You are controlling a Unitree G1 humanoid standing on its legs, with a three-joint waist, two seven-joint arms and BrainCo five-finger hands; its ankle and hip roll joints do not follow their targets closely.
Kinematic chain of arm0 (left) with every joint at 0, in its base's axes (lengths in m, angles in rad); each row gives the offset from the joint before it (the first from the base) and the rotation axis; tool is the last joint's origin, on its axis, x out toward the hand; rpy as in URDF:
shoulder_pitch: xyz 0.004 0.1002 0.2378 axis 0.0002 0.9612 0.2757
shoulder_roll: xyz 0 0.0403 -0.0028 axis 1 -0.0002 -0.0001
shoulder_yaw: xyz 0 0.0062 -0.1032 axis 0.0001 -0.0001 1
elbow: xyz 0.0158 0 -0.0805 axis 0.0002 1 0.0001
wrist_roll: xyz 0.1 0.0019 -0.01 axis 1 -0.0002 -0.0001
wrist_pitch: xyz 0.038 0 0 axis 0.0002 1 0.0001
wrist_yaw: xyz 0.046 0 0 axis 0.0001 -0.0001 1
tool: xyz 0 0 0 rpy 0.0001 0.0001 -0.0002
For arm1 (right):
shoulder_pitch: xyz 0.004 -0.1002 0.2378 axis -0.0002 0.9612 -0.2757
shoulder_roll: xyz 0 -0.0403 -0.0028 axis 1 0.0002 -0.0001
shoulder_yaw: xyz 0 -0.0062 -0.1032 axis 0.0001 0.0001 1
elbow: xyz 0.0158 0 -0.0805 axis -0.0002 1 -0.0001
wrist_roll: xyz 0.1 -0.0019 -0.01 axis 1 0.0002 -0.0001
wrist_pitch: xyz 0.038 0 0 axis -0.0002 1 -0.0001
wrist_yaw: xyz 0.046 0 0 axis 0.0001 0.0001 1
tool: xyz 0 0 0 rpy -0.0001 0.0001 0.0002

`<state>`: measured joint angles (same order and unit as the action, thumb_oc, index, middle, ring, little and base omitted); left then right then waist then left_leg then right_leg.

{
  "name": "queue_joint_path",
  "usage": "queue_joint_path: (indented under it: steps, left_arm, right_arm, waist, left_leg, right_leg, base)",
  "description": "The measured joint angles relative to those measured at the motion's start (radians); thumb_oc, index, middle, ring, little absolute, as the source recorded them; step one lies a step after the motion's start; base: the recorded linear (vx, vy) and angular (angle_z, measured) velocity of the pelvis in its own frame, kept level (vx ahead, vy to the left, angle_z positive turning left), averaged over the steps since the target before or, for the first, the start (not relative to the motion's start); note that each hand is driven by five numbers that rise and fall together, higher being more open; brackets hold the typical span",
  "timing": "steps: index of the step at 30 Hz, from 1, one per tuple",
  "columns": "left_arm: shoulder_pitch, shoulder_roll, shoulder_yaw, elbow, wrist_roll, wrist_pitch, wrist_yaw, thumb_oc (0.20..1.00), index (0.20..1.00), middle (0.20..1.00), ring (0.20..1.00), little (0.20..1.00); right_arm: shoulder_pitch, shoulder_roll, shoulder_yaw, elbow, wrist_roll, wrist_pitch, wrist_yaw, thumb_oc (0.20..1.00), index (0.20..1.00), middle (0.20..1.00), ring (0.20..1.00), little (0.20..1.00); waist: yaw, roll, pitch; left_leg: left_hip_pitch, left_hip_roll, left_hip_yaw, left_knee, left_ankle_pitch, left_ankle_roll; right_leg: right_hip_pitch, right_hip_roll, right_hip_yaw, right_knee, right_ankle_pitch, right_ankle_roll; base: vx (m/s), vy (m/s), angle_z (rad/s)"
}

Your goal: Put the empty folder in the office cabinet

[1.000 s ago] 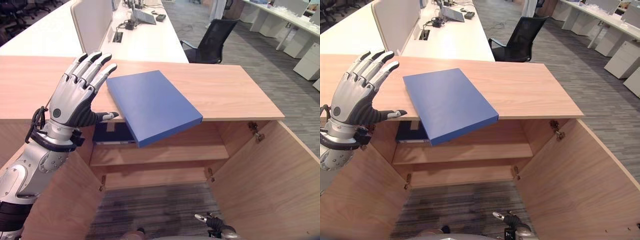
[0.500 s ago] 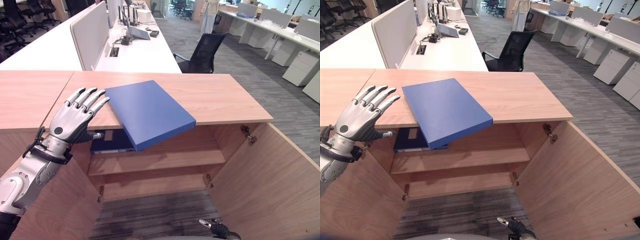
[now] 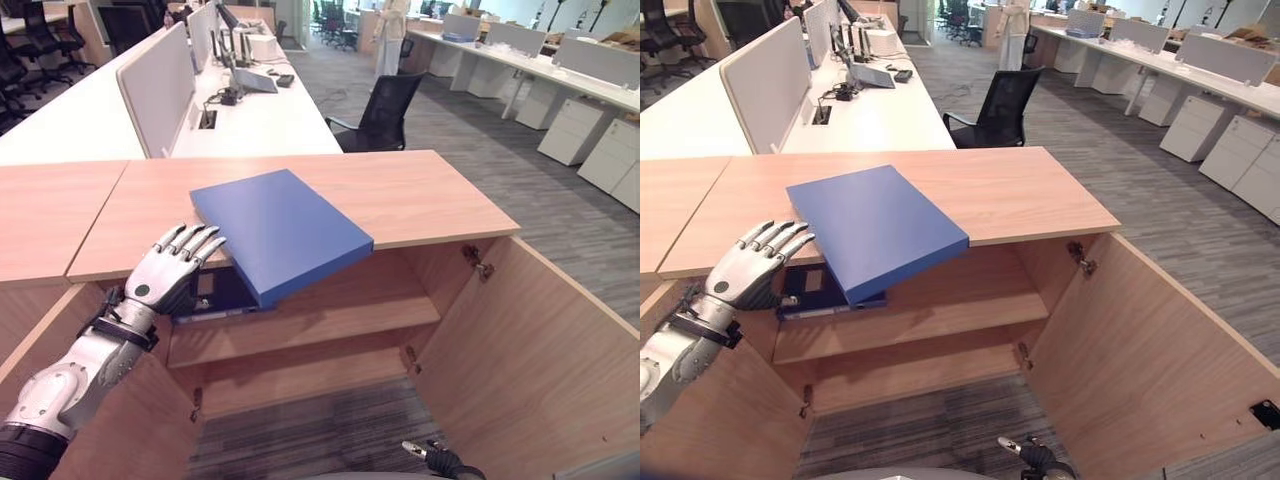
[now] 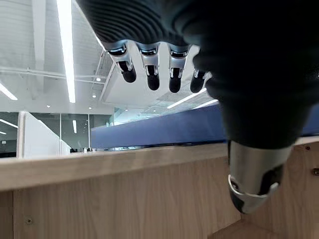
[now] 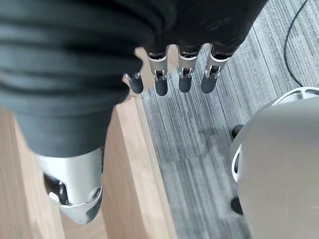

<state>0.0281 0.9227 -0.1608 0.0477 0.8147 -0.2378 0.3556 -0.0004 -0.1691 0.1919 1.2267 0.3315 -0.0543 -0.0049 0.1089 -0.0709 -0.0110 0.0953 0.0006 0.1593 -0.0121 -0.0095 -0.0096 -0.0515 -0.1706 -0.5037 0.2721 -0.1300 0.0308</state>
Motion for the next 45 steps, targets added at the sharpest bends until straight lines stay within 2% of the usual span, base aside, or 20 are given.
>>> queue_joint_path:
  steps: [17, 33, 38, 45]
  left_arm:
    - [-0.105, -0.066, -0.072, 0.070, 0.067, 0.067, 0.036, 1.000, 1.000, 1.000, 1.000, 1.000]
    - [-0.183, -0.093, -0.113, 0.065, 0.107, 0.084, 0.066, 1.000, 1.000, 1.000, 1.000, 1.000]
    - [-0.204, -0.102, -0.117, 0.047, 0.108, 0.085, 0.069, 1.000, 1.000, 1.000, 1.000, 1.000]
    - [-0.267, -0.105, -0.199, 0.049, 0.114, 0.084, 0.069, 1.000, 1.000, 1.000, 1.000, 1.000]
  right_arm:
    - [0.001, -0.006, -0.002, 0.000, -0.001, 0.001, -0.019, 1.000, 1.000, 1.000, 1.000, 1.000]
    - [0.001, -0.006, -0.002, 0.000, -0.001, 0.000, -0.034, 1.000, 1.000, 1.000, 1.000, 1.000]
    - [-0.005, -0.005, 0.000, 0.000, -0.001, 0.000, -0.036, 1.000, 1.000, 1.000, 1.000, 1.000]
    - [-0.006, -0.004, 0.000, 0.000, -0.001, 0.000, -0.038, 1.000, 1.000, 1.000, 1.000, 1.000]
  waist:
    - [-0.017, 0.001, -0.001]
    - [-0.022, -0.003, 0.001]
    - [-0.045, -0.004, 0.023]
    - [-0.049, -0.005, 0.025]
  left_leg:
    - [0.000, 0.006, 0.016, -0.002, -0.001, 0.001]
    - [0.001, 0.006, 0.025, -0.006, -0.003, 0.004]
    - [0.015, 0.005, 0.029, -0.011, -0.004, 0.005]
    - [0.017, 0.005, 0.031, -0.013, -0.005, 0.007]
  right_leg:
    - [-0.008, 0.007, 0.015, 0.000, 0.001, -0.001]
    - [-0.013, 0.008, 0.022, 0.000, 0.001, -0.001]
    - [-0.004, 0.009, 0.025, 0.000, 0.000, -0.002]
    - [-0.004, 0.010, 0.027, -0.001, 0.000, -0.002]
  base:
    - [0.01, 0.004, -0.02]
    - [0.00, 0.001, 0.00]
    - [0.01, 0.001, -0.01]
    - [0.00, 0.000, 0.00]
